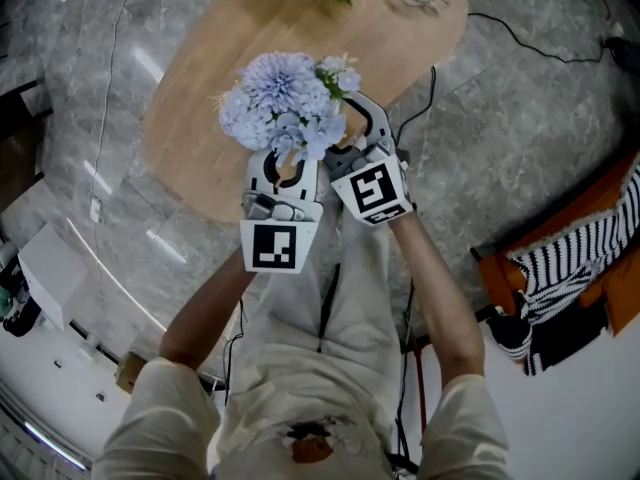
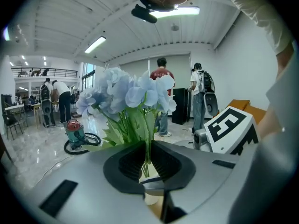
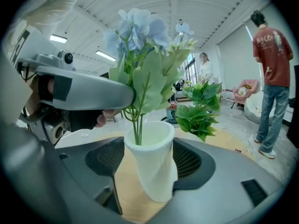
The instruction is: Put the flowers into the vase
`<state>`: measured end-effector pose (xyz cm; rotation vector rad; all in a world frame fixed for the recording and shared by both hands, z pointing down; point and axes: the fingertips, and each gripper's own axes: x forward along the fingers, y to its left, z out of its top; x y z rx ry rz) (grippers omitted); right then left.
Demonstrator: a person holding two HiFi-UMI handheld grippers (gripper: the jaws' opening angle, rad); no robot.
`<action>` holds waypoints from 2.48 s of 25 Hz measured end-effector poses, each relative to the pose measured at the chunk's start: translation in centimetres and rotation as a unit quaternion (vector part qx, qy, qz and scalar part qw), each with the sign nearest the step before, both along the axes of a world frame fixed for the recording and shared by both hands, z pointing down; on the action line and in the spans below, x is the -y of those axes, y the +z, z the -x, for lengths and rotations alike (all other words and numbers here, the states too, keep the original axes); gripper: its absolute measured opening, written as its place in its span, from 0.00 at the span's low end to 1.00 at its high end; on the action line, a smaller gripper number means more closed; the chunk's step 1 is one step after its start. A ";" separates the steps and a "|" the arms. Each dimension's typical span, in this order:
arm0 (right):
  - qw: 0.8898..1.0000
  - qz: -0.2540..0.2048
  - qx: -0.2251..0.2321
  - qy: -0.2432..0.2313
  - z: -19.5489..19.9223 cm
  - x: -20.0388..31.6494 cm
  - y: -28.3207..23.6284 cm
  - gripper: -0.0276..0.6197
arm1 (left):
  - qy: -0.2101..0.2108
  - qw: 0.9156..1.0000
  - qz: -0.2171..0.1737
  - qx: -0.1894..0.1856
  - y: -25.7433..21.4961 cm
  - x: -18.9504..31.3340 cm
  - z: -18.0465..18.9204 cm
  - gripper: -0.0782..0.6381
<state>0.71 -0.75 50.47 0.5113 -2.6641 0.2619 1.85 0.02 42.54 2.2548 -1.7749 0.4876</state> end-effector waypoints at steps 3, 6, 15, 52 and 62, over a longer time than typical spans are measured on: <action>1.000 -0.001 0.000 -0.001 0.5 0.3 0.0 0.55 | 0.058 0.997 0.014 0.055 0.4 0.1 -0.2 0.14; 1.000 0.001 0.003 0.003 0.1 0.3 0.1 0.55 | 0.048 0.998 0.022 0.038 0.5 -0.1 -0.4 0.17; 1.000 0.007 0.007 0.013 -0.8 0.2 0.2 0.55 | 0.028 0.999 0.046 0.005 0.9 -1.4 -1.1 0.24; 0.994 0.036 -0.016 0.098 -4.8 -2.7 -2.6 0.55 | -0.030 0.994 0.100 -0.033 -1.2 -7.9 -0.2 0.24; 0.993 0.017 -0.025 0.115 -6.2 -4.4 -7.0 0.55 | -0.057 0.990 0.120 -0.052 -4.7 -9.9 0.4 0.21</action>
